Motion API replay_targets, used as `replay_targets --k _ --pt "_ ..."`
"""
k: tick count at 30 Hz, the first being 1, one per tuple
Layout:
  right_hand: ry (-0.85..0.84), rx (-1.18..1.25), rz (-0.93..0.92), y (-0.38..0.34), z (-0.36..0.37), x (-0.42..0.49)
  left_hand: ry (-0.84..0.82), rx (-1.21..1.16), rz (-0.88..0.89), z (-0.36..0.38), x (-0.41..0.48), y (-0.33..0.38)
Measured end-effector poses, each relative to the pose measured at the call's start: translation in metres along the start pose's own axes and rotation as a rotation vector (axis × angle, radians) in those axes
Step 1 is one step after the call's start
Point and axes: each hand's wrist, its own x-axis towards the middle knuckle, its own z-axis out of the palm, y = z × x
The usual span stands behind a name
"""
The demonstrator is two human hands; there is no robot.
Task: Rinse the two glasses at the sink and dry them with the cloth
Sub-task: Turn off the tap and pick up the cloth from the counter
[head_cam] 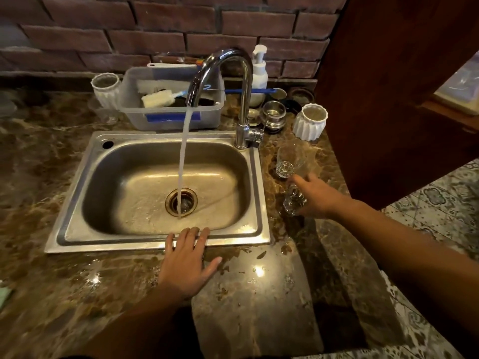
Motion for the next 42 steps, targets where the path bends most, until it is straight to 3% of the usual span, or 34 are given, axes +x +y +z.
replay_targets --k 5,12,19,22,27,31,42 --pt "-0.031 -0.071 -0.057 -0.005 -0.016 -0.001 -0.025 -0.001 -0.013 -0.003 -0.001 0.001" --pt "0.224 0.331 -0.089 -0.031 -0.056 0.027 -0.069 -0.028 -0.033 -0.007 -0.002 0.000" --pt "0.404 1.065 0.244 -0.065 -0.074 0.107 -0.033 -0.052 0.002 -0.001 0.002 -0.004" --pt "0.473 1.205 0.410 -0.073 -0.071 0.145 -0.064 -0.032 -0.018 0.001 0.004 -0.005" --pt "0.558 1.444 0.521 -0.089 -0.052 0.186 -0.078 -0.045 0.000 0.003 0.004 -0.008" --pt "0.643 1.474 0.490 -0.091 -0.026 0.198 -0.067 -0.046 0.002 0.005 0.006 -0.010" --pt "0.607 1.322 0.314 -0.087 0.014 0.212 -0.054 -0.032 0.016 0.005 0.005 -0.009"
